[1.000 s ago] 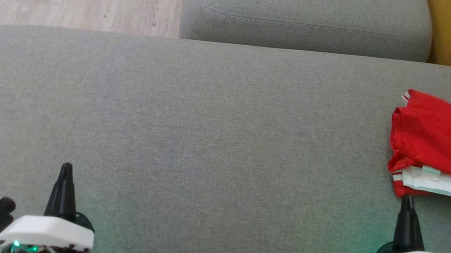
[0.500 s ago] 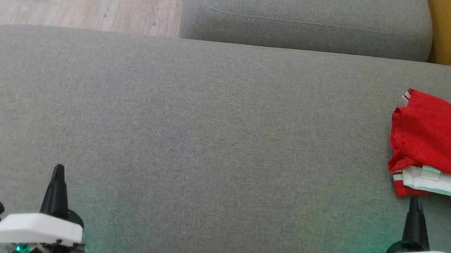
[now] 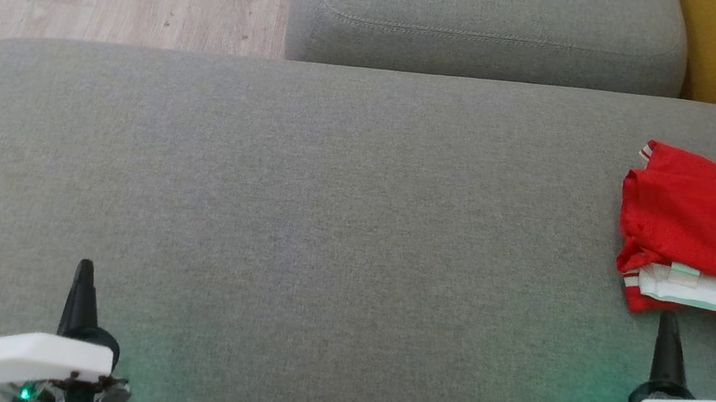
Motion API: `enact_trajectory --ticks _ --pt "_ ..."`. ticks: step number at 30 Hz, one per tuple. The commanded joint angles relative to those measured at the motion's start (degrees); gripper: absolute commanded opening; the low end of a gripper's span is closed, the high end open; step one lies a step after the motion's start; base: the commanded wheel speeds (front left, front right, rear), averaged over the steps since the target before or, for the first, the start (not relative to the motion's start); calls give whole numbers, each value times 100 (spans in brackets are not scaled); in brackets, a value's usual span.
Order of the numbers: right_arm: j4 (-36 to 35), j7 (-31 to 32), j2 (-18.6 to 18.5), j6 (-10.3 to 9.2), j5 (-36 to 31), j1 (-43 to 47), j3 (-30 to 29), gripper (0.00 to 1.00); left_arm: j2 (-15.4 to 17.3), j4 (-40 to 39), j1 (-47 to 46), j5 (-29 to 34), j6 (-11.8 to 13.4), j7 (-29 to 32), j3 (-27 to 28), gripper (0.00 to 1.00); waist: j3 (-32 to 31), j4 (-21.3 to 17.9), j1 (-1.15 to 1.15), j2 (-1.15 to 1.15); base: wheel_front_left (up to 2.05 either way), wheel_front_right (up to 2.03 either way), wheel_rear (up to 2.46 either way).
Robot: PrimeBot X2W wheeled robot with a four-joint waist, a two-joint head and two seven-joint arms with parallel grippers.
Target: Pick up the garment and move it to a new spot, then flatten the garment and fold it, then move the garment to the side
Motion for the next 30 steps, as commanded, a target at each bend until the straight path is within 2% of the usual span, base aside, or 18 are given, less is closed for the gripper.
enact_trajectory --ticks 1,30 --pt "-238 50 -25 -3 197 -294 32 0 27 -212 -327 -162 -39 40 194 0 1 0 0 0 0 0 0" --pt "-396 517 -25 -4 1966 -314 -183 0 37 -266 -415 -1719 -185 514 548 0 18 0 0 0 0 0 0"
